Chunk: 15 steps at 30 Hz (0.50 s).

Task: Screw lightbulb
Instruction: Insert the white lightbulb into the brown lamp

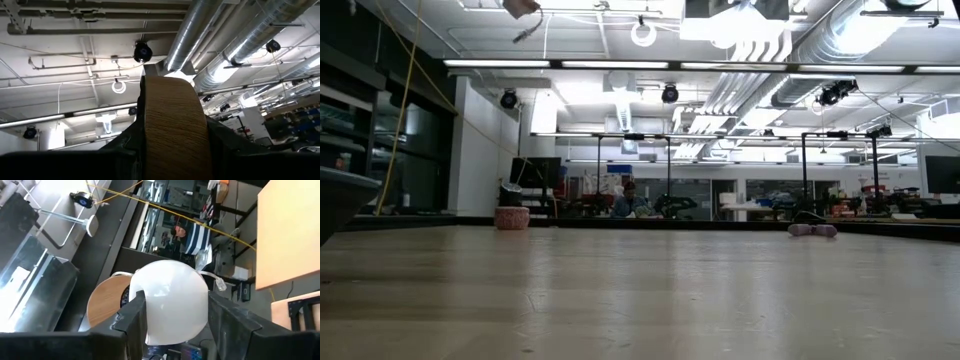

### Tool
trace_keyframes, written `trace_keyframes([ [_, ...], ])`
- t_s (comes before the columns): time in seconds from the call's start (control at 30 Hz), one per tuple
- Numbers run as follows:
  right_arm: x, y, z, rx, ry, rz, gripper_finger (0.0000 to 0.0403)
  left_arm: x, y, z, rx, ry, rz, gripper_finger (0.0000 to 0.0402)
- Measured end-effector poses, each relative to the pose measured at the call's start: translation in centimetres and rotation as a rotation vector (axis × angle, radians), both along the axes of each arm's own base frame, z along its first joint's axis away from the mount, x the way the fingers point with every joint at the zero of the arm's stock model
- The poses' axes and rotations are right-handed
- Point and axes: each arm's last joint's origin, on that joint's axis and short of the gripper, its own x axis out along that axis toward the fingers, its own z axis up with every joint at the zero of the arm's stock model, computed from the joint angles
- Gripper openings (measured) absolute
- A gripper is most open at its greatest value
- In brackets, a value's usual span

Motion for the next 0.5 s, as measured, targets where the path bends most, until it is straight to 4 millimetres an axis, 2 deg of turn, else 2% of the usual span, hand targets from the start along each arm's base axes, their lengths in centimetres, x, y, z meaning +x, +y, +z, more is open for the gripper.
trace_keyframes([
  [0.5, -0.11, -0.01, -0.19, -0.011, 0.045, -0.007, 0.0177, 0.00, 0.07, -0.09, -0.028, -0.004, 0.013, 0.0115],
])
